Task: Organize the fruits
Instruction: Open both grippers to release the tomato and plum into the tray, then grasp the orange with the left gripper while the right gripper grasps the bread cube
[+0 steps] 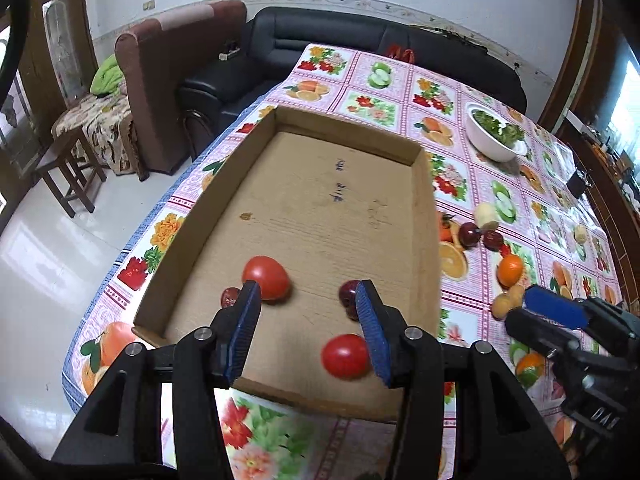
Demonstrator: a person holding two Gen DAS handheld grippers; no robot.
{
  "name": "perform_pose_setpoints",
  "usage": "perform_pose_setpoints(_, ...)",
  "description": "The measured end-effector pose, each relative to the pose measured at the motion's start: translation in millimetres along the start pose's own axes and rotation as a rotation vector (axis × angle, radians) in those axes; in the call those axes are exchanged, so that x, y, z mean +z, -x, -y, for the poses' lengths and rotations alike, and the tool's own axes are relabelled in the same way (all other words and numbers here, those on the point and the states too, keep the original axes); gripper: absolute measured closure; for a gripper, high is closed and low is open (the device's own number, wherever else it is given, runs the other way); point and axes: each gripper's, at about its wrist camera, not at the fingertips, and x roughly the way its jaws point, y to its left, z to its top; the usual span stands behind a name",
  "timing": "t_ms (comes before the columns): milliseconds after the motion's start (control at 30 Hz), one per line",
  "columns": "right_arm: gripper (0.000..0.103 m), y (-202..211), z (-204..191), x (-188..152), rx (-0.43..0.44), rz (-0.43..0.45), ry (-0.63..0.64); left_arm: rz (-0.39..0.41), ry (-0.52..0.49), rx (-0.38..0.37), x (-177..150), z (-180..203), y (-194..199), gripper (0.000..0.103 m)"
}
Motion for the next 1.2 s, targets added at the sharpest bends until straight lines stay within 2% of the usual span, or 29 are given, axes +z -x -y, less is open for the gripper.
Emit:
perform_pose_setpoints(333, 0.057, 52.0, 51.9, -24.1, -0.091, 0.053, -0.105, 0.011, -0.061, -0.022, -8.2, 32.4, 14.9, 0.055)
perform_pose_setpoints(667, 0.057, 75.5, 93.9, -49.7, -0.147, 0.071, -0.186, -0.005, -0.098, -0.063, -16.1, 58.0, 20.6, 0.055)
perform_pose_setpoints(967, 0.057, 86.8, 124.3, -69.5, -0.184, 0.075, -0.247, -0.058, -0.134, -0.169, -30.7, 88.6, 19.4, 0.051)
perform_pose_setpoints(1200, 0.057, 91.1, 155.8, -85.2, -0.225, 0.074, -0.311, -0.139, -0.205, -0.307, -49.6, 126.9, 11.4, 0.051)
